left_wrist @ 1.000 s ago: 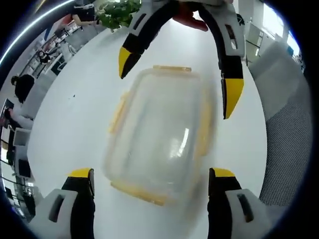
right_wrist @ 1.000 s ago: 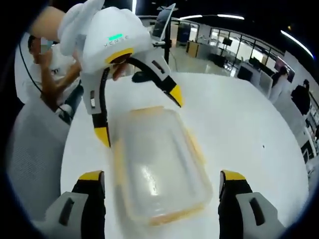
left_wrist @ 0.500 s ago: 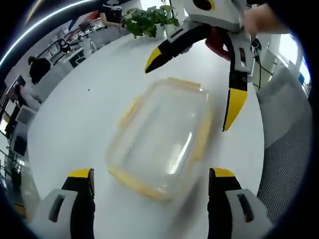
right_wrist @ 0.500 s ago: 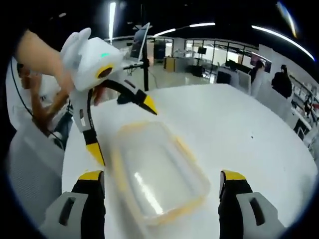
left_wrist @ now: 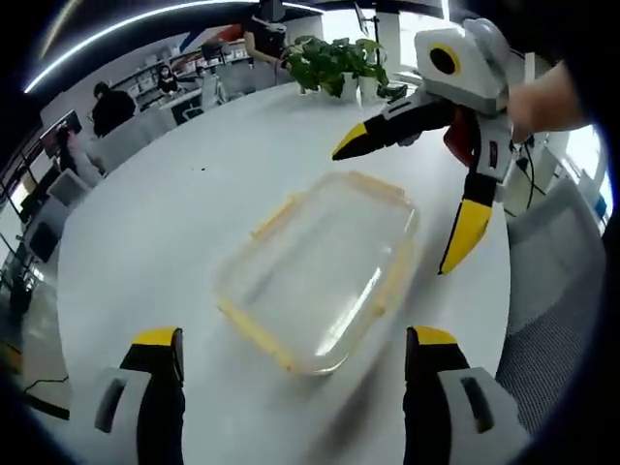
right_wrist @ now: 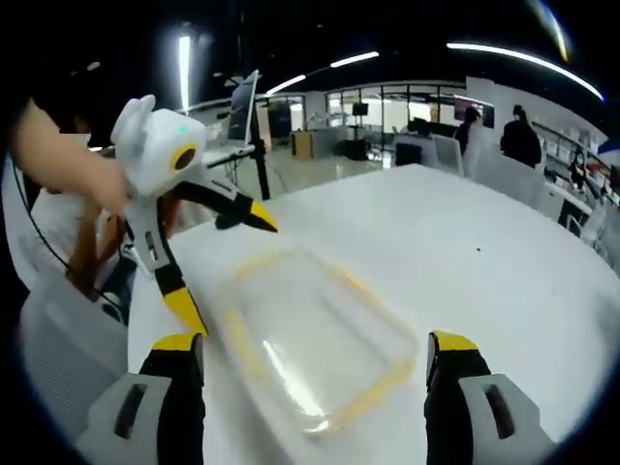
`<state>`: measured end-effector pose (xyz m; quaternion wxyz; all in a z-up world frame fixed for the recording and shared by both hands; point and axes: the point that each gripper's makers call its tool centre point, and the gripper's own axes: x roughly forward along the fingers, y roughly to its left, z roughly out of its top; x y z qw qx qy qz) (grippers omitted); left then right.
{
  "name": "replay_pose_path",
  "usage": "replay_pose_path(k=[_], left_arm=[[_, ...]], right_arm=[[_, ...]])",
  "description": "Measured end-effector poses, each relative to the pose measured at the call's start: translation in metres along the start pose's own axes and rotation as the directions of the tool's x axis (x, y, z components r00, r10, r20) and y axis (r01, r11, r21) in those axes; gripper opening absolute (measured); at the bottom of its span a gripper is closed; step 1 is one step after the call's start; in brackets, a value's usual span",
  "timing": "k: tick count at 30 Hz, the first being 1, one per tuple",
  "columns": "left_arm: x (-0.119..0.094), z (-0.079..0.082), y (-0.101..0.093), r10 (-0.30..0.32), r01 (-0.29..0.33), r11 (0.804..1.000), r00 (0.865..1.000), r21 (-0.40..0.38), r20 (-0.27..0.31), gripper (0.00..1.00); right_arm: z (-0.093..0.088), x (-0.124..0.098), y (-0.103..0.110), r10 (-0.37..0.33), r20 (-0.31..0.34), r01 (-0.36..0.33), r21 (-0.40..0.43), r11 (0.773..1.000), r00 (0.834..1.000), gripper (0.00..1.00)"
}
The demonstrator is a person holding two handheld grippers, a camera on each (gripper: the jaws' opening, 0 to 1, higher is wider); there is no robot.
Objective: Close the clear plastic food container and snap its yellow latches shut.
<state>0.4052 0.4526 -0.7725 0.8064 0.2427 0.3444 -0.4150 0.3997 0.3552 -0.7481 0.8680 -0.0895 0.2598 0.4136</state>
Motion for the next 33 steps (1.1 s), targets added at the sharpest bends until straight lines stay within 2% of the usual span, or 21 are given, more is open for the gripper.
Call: replay_pose_path(k=[5,9,15,23,33], left_arm=[[-0.001,-0.006,-0.002,0.006,-0.006,0.999,1.0,-0.04,0.005,0.95],[-0.004,-0.001,-0.001,0.022,-0.018,0.997,0.999,-0.078,0.049,0.95],[-0.008,0.006,0.003,0.053,-0.041,0.993,0.993,-0.113,0.107,0.95],[-0.012,0.003,-0.003,0.069,-0.045,0.987,0.986,-0.155,0.153,0.95],[-0.022,0.006,-0.007,0.128,-0.083,0.976,0.967,-0.201,0.221,0.95]], right_arm=[[-0.001,-0.002,0.0,-0.012,0.017,0.012,0.033,0.999,1.0,0.97],[0.001,-0.005,-0.002,-0.026,0.039,0.024,0.06,0.998,0.999,0.97],[0.006,-0.012,-0.007,-0.082,0.094,0.07,0.126,0.99,0.992,0.97],[0.005,-0.02,-0.007,-0.144,0.135,0.12,0.168,0.978,0.98,0.97],[0.008,-0.03,-0.005,-0.186,0.175,0.145,0.219,0.965,0.967,0.97]])
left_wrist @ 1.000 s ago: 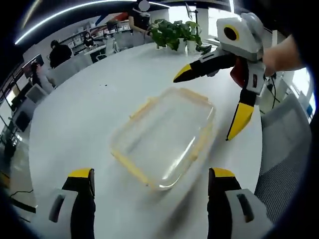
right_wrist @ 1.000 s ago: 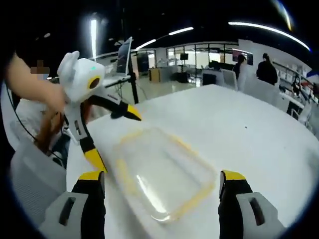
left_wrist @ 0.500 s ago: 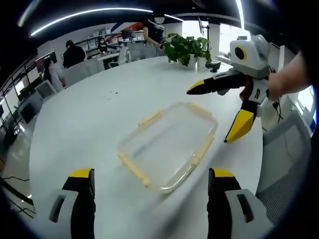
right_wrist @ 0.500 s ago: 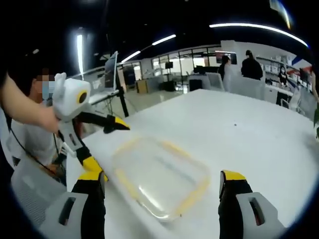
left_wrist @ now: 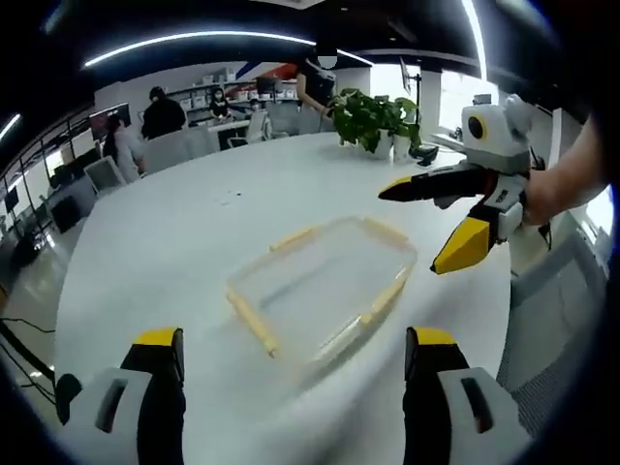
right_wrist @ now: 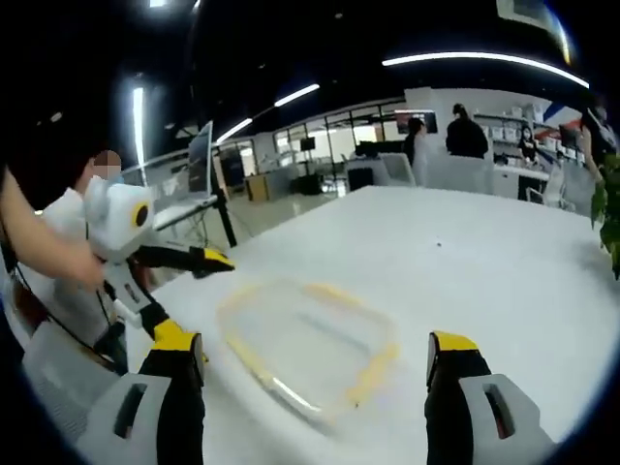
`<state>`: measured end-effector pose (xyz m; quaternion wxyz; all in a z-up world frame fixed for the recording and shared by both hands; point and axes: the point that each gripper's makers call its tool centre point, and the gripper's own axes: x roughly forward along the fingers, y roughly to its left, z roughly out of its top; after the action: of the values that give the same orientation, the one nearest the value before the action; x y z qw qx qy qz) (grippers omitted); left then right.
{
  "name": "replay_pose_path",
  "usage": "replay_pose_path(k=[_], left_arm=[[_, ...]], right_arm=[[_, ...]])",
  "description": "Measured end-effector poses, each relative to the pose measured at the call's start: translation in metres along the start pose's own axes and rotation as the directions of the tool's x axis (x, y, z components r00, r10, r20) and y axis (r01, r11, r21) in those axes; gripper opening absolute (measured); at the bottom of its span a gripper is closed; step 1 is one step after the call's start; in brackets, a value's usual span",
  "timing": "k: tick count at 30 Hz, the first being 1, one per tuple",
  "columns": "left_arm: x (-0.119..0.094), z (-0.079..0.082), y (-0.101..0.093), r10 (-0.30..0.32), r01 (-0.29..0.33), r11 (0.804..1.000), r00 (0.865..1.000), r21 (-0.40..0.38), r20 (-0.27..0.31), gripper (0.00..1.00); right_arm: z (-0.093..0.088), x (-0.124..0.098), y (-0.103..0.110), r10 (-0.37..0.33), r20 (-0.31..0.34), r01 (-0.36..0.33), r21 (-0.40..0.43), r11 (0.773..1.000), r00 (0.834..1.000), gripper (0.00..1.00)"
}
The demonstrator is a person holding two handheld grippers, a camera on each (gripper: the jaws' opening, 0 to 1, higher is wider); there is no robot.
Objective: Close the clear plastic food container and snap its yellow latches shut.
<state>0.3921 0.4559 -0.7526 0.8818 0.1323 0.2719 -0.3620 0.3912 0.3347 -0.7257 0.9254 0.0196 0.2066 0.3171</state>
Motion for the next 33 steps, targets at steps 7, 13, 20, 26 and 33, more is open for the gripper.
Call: replay_pose_path(k=[7,13,20,26,33], left_arm=[[-0.008,0.001,-0.002,0.024,-0.02,0.998,0.998,-0.064,0.051,0.95],[-0.015,-0.002,-0.001,0.049,-0.04,0.993,0.996,-0.107,0.079,0.93],[-0.02,-0.004,-0.003,0.064,-0.048,0.987,0.992,-0.152,0.108,0.95],[-0.026,-0.001,-0.004,0.071,-0.045,0.982,0.988,-0.182,0.139,0.94],[-0.034,-0.003,-0.006,0.079,-0.042,0.975,0.984,-0.22,0.162,0.93]], right_arm=[[0.002,-0.008,0.001,-0.015,0.028,0.015,0.02,1.0,0.999,0.97],[0.001,-0.017,0.002,-0.022,0.04,0.021,0.027,0.999,0.999,0.97],[0.001,-0.025,-0.002,-0.037,0.057,0.034,0.048,0.998,0.998,0.97],[-0.001,-0.031,-0.001,-0.038,0.061,0.035,0.055,0.998,0.997,0.97],[0.0,-0.041,0.003,-0.034,0.078,0.029,0.062,0.998,0.996,0.96]])
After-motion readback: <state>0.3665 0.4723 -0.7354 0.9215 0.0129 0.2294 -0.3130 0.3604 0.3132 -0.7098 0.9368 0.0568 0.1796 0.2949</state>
